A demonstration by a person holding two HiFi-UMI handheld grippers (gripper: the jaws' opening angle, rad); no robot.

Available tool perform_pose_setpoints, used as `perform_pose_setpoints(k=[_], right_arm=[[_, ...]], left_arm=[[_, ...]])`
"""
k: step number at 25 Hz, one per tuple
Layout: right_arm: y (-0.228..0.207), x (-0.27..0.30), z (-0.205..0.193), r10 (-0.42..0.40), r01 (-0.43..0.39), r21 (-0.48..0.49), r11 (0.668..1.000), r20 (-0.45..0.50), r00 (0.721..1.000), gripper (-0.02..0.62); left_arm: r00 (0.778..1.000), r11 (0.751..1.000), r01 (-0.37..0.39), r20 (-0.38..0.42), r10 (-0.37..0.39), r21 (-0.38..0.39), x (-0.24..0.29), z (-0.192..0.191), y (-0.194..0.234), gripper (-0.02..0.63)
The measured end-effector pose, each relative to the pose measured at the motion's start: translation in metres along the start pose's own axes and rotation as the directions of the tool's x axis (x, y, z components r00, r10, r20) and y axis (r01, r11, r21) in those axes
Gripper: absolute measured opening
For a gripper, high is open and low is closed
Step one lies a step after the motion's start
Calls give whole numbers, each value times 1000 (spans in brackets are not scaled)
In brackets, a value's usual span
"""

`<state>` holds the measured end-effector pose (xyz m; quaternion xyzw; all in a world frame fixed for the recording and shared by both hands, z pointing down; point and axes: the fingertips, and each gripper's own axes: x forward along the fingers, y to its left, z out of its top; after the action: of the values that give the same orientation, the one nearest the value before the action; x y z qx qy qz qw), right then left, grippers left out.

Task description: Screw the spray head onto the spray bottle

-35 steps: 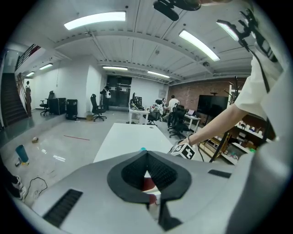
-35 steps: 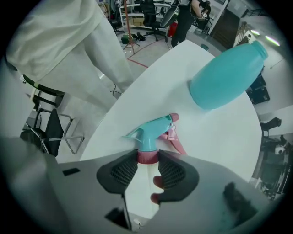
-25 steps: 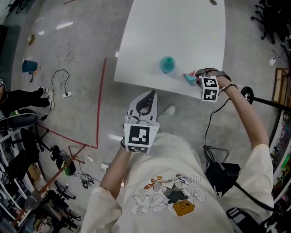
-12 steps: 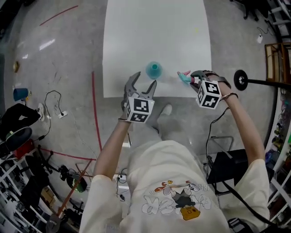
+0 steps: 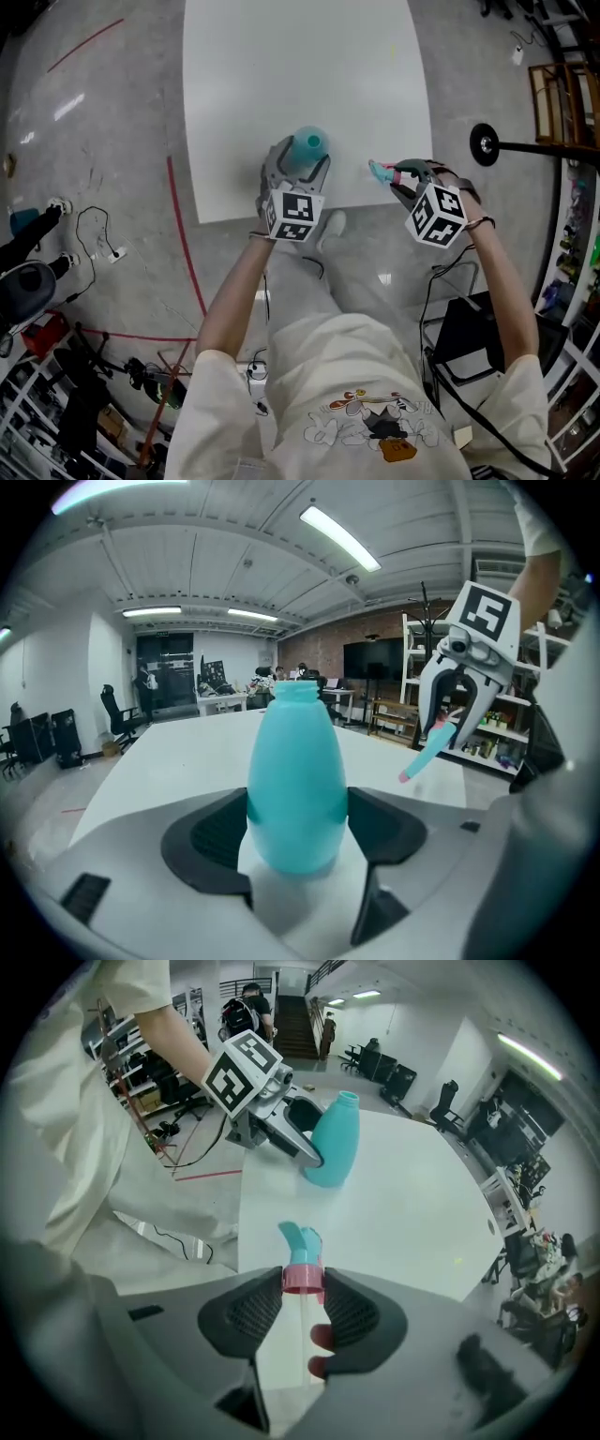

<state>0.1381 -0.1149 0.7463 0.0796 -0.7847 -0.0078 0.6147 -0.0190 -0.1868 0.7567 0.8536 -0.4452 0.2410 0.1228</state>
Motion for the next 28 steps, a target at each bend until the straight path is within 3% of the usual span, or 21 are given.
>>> perform_pose_setpoints(k=[7,11,13,16,20,25,28], right_arm=[[-11,8,16,-29,28,35,999,34,999,141],[-34,-22,34,-80,48,190,981,163,983,140],[-56,-54,48,-140,49,310,950,281,950,140],[-93,-116,75,-259,9,472,882,468,845,140],[-130,-197,110,-382,-119,581,805,662,645,140],[-146,-279,137,-447,-305,576,758,800,401,139],[-149,-323,154,-440,-415,505,757,863,247,138]], left_arm=[[997,1000,-7,75,5,25,20,10,14,324],[997,999,-21,80,17,49,11,28,12,324],[996,999,4,92,-8,42,0,48,6,324],[991,997,75,109,-77,24,-27,84,-6,324],[988,993,120,95,-121,17,-62,125,-19,324],[985,987,162,60,-160,-23,-88,170,-39,325],[976,977,213,38,-212,-23,-110,198,-53,324]])
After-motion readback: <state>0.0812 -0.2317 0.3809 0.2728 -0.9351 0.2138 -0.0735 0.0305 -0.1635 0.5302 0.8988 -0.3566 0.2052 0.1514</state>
